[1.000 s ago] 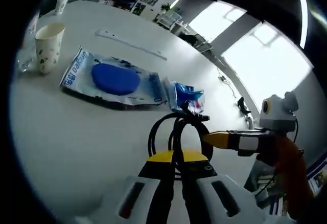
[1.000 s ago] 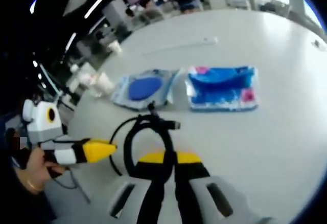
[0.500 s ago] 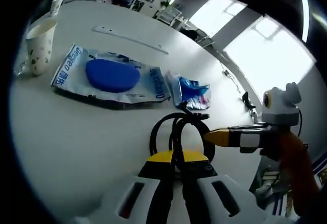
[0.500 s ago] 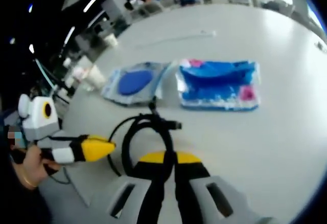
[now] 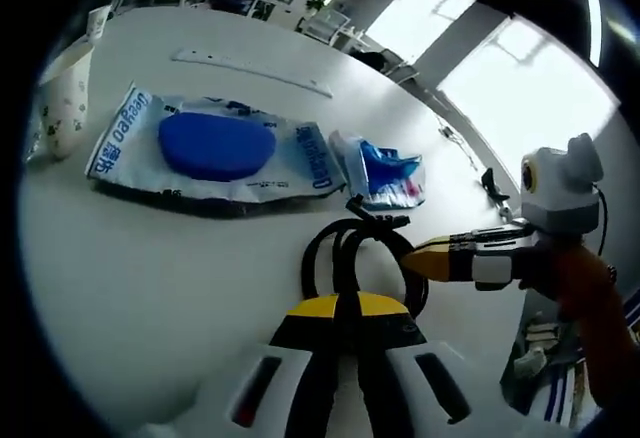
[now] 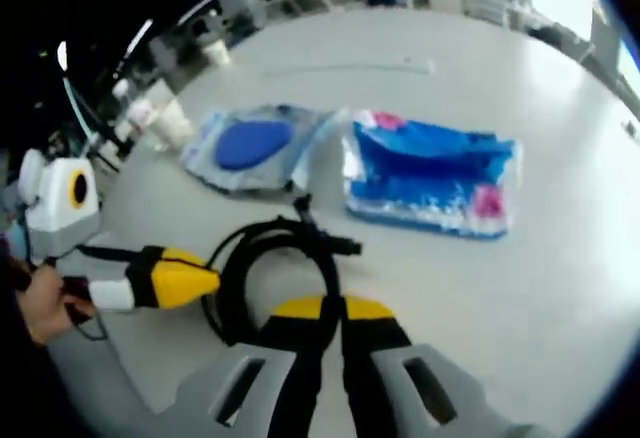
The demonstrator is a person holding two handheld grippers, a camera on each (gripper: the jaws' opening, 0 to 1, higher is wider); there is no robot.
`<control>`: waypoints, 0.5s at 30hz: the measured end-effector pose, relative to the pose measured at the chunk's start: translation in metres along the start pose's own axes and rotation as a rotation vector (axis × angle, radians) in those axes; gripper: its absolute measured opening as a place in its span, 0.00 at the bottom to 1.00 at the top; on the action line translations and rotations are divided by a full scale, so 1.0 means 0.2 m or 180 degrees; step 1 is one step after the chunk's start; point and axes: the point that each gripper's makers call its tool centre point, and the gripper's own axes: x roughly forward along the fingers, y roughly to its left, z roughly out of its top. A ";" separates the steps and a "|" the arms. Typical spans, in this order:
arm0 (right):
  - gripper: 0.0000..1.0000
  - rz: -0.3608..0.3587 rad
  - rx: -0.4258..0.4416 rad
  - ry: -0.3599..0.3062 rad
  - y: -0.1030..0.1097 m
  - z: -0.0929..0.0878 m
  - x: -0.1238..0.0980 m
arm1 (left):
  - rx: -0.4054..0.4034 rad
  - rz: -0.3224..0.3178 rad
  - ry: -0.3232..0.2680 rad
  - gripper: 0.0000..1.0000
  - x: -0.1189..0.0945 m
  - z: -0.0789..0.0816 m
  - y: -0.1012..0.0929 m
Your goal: Arrange the tabletop items into an orderly group along one side of the table until the central work area is clear of visible clutter.
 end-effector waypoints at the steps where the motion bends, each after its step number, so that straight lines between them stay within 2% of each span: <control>1: 0.02 -0.0056 -0.0076 0.0004 -0.01 0.00 0.00 | 0.0006 0.0013 0.0009 0.03 0.00 0.00 0.00; 7: 0.03 -0.0257 -0.0601 0.0104 -0.01 0.00 0.03 | 0.0053 0.0087 0.0027 0.04 0.03 -0.02 0.03; 15: 0.04 -0.0344 -0.0730 0.0099 -0.05 0.00 0.05 | 0.0023 0.0094 -0.0042 0.04 0.03 -0.02 0.03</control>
